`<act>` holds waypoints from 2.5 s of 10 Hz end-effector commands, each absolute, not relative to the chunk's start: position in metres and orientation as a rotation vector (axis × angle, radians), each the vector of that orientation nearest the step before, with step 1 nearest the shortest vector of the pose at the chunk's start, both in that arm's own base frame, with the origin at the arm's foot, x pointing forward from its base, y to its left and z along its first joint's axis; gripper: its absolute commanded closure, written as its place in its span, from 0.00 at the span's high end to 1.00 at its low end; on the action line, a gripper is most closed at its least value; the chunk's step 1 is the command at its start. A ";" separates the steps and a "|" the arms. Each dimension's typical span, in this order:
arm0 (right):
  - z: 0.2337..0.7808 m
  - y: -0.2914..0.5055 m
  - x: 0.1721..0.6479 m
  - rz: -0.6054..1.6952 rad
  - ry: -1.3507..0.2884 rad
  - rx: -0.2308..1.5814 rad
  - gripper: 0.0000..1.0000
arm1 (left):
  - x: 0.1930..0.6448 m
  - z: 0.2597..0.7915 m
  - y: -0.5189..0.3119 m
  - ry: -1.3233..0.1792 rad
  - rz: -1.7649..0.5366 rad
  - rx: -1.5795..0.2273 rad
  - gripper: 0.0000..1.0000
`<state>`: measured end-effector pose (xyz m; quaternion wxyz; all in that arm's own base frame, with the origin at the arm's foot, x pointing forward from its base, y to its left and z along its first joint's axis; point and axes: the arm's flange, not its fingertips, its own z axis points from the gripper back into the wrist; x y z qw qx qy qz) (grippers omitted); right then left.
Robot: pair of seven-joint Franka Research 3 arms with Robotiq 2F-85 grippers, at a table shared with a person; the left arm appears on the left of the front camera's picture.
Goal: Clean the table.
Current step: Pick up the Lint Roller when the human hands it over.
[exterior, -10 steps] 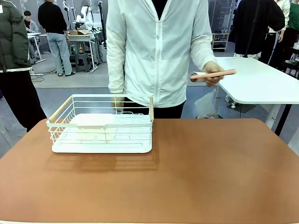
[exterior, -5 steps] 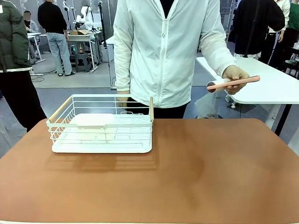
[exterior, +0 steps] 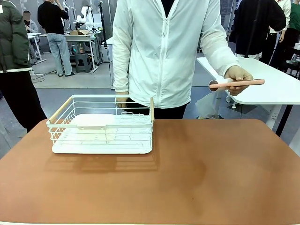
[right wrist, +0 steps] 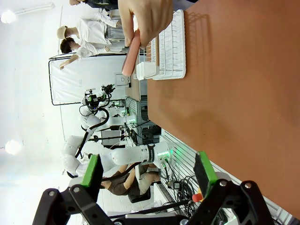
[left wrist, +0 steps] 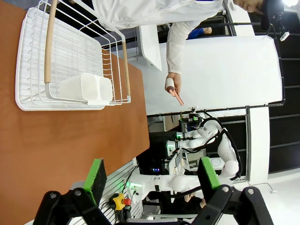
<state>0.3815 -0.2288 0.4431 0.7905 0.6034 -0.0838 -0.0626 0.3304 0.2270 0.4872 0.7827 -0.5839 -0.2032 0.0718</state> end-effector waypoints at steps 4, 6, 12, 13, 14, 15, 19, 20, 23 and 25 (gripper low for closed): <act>0.443 -0.229 0.382 -0.135 -0.180 1.299 1.00 | 0.329 0.488 0.228 -0.446 0.151 -1.271 1.00; 0.483 -0.204 0.366 -0.273 -0.136 1.223 1.00 | 0.329 0.488 0.228 -0.446 0.151 -1.271 1.00; 0.544 -0.086 0.346 -0.577 0.023 1.150 1.00 | 0.329 0.488 0.228 -0.446 0.151 -1.271 1.00; 0.545 -0.070 0.351 -0.613 0.010 1.144 1.00 | 0.329 0.488 0.228 -0.446 0.151 -1.271 1.00; 0.542 -0.057 0.357 -0.652 0.006 1.137 1.00 | 0.329 0.488 0.228 -0.446 0.151 -1.271 1.00; 0.536 -0.047 0.361 -0.653 0.013 1.114 1.00 | 0.329 0.488 0.228 -0.446 0.151 -1.271 1.00; 0.511 -0.020 0.387 -0.667 -0.046 1.074 1.00 | 0.329 0.488 0.228 -0.446 0.151 -1.271 1.00; 0.506 -0.017 0.393 -0.673 -0.068 1.077 1.00 | 0.329 0.488 0.228 -0.446 0.151 -1.271 1.00; 0.493 -0.005 0.404 -0.715 -0.130 1.082 1.00 | 0.329 0.488 0.228 -0.446 0.151 -1.271 1.00; 0.489 0.001 0.416 -0.749 -0.158 1.099 1.00 | 0.329 0.488 0.228 -0.446 0.151 -1.271 1.00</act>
